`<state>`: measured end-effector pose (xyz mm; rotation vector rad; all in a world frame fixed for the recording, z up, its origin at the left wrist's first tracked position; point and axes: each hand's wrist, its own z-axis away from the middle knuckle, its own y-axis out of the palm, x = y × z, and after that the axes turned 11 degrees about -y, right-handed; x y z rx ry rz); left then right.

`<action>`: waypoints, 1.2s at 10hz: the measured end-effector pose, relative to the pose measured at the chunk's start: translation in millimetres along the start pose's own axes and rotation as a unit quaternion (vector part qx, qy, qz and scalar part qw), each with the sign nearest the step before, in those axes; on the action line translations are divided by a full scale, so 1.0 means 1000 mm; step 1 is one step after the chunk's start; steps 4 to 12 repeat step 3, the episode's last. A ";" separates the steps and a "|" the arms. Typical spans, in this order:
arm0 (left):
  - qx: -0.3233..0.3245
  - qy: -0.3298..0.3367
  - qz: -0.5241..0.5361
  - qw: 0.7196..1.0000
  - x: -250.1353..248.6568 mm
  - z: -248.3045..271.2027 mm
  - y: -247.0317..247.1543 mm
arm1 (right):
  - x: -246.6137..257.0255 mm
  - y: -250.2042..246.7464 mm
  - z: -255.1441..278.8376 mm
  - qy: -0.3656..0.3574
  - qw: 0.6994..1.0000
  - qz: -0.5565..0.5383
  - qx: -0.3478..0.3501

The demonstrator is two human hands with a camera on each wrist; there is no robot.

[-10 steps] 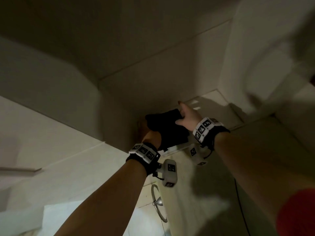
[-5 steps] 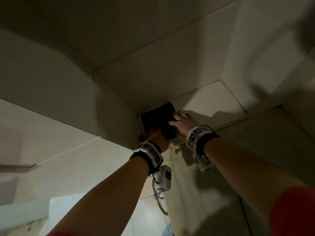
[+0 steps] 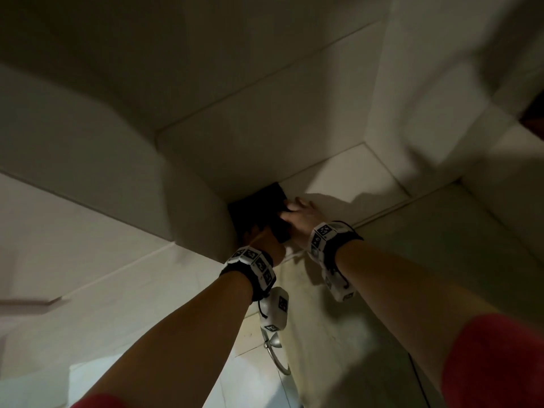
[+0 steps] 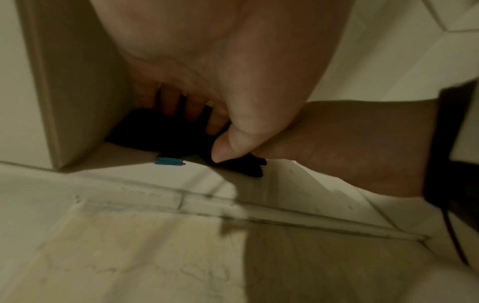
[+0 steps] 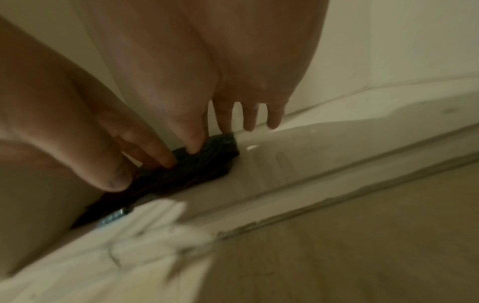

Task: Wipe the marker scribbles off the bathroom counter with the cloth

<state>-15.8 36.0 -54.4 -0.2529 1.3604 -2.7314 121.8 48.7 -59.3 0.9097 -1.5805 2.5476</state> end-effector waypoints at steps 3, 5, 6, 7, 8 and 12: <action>-0.071 0.104 -0.025 0.992 -0.008 0.046 -0.045 | 0.020 -0.046 0.039 0.124 0.991 0.018 -0.047; -0.071 0.104 -0.025 0.992 -0.008 0.046 -0.045 | 0.020 -0.046 0.039 0.124 0.991 0.018 -0.047; -0.071 0.104 -0.025 0.992 -0.008 0.046 -0.045 | 0.020 -0.046 0.039 0.124 0.991 0.018 -0.047; -0.071 0.104 -0.025 0.992 -0.008 0.046 -0.045 | 0.020 -0.046 0.039 0.124 0.991 0.018 -0.047; -0.071 0.104 -0.025 0.992 -0.008 0.046 -0.045 | 0.020 -0.046 0.039 0.124 0.991 0.018 -0.047; -0.071 0.104 -0.025 0.992 -0.008 0.046 -0.045 | 0.020 -0.046 0.039 0.124 0.991 0.018 -0.047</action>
